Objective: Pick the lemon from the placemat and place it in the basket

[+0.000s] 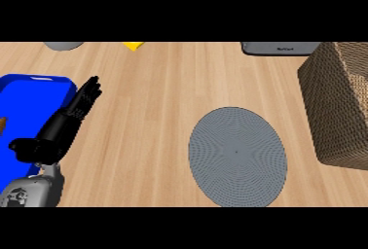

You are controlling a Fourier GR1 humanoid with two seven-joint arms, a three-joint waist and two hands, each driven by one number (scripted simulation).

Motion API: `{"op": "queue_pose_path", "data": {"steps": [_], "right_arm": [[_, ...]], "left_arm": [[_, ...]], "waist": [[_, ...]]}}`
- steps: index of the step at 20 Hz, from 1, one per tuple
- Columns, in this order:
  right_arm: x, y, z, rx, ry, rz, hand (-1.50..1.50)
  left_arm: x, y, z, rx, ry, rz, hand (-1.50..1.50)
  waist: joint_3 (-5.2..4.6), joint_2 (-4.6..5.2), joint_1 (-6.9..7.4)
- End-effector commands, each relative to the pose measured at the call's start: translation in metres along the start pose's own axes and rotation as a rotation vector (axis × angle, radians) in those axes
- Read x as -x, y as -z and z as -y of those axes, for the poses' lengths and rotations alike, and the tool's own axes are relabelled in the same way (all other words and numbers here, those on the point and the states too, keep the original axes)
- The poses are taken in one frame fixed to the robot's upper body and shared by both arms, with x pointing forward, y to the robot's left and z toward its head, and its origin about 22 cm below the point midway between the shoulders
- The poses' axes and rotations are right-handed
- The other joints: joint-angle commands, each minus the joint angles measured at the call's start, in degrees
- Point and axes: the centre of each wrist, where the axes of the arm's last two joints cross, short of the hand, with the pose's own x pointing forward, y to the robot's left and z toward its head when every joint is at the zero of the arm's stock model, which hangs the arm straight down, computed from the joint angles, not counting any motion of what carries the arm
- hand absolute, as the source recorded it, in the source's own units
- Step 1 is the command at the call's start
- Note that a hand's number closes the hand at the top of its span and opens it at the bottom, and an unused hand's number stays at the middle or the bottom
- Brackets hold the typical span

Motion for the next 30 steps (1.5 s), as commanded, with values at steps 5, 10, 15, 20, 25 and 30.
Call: {"op": "queue_pose_path", "data": {"steps": [5, 10, 15, 20, 25, 30], "right_arm": [[-0.012, 0.085, 0.026, 0.195, 0.029, -0.067, 1.50], [-0.009, 0.125, 0.040, 0.299, 0.041, -0.112, 1.50], [0.024, 0.150, 0.065, 0.298, 0.022, -0.158, 1.50], [0.085, 0.175, 0.052, 0.247, 0.011, -0.190, 1.50], [0.132, 0.177, 0.036, 0.226, -0.013, -0.195, 1.50], [0.159, 0.181, 0.041, 0.295, -0.040, -0.136, 1.50]], "left_arm": [[0.001, 0.011, 0.025, 0.009, 0.008, 0.008, 0.00], [0.007, -0.007, 0.002, 0.021, -0.010, -0.008, 0.00], [-0.007, 0.013, -0.014, -0.003, -0.007, -0.017, 0.00], [0.004, 0.013, -0.001, -0.009, -0.017, 0.006, 0.00], [0.015, -0.002, 0.009, 0.014, -0.017, -0.009, 0.00], [0.002, 0.014, 0.007, -0.006, 0.019, 0.014, 0.00]], "waist": [[0.02, 0.17, 0.86], [0.05, -0.01, 0.73], [0.09, -0.06, -0.19], [0.12, 0.09, 0.14], [0.14, 0.07, 0.25], [0.13, 0.04, -0.13]]}}
